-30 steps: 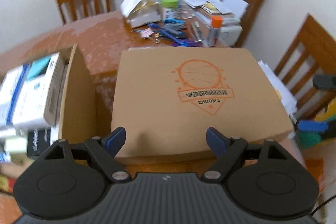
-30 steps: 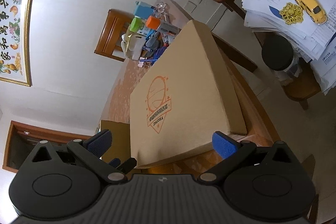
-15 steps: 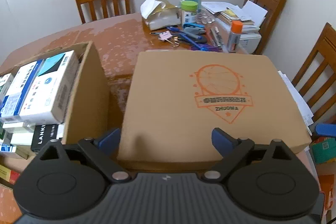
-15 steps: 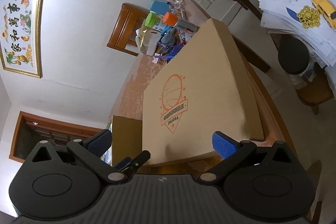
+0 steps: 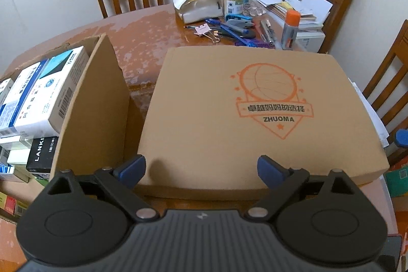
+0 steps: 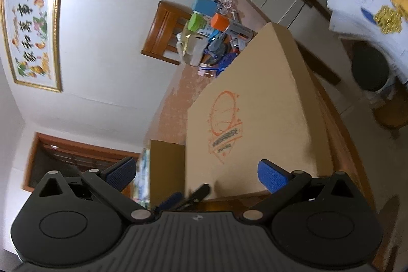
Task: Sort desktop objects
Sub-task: 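Move the right gripper to the edge of the flat brown ZHUOMA box, then close the right gripper on the edge of the flat brown box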
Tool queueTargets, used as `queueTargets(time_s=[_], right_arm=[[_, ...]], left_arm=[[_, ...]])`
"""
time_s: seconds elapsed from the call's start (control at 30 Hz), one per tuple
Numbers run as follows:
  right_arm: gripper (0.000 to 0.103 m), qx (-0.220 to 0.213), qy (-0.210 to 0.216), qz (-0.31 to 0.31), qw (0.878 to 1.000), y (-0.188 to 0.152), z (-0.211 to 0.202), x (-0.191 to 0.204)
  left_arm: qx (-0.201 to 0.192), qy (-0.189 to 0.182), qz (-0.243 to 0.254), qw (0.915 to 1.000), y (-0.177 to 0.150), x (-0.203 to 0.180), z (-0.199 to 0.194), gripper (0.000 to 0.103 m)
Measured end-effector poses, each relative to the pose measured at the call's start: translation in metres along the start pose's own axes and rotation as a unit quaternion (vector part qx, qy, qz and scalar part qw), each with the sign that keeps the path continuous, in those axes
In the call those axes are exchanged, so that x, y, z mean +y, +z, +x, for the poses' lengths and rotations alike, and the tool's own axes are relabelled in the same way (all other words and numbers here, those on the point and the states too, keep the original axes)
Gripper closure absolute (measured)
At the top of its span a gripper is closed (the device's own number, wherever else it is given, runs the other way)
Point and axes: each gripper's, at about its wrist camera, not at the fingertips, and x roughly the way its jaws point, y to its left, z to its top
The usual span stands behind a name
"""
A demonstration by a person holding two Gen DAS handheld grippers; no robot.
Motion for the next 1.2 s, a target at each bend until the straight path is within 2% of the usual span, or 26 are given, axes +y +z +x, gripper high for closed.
queueTargets(time_s=[0.1,0.2,0.43,0.57,0.8,1.2], right_arm=[[0.0,0.017,0.023,0.014,0.999,0.003,0.004,-0.002],[0.0,0.038,0.023,0.012,0.999,0.002,0.015,0.003],[0.0,0.114,-0.021,-0.015,0.993,-0.011,0.05,0.01],[0.0,0.138,-0.039,-0.007,0.99,-0.018,0.064,0.001],[0.0,0.121,-0.081,0.009,0.989,-0.017,0.066,-0.013],[0.0,0.08,-0.112,0.031,0.99,0.0,0.043,-0.033]], left_arm=[[0.004,0.0,0.003,1.0,0.0,0.0,0.002,0.009],[0.006,-0.003,0.001,1.0,-0.001,0.0,0.002,0.009],[-0.002,0.005,0.024,0.9997,-0.004,-0.003,0.0,0.009],[-0.002,0.002,0.024,0.9997,-0.005,-0.003,0.0,0.009],[0.0,-0.005,0.024,0.9997,-0.004,-0.001,0.001,0.009],[0.007,-0.042,0.041,0.9982,-0.005,-0.01,0.002,0.009]])
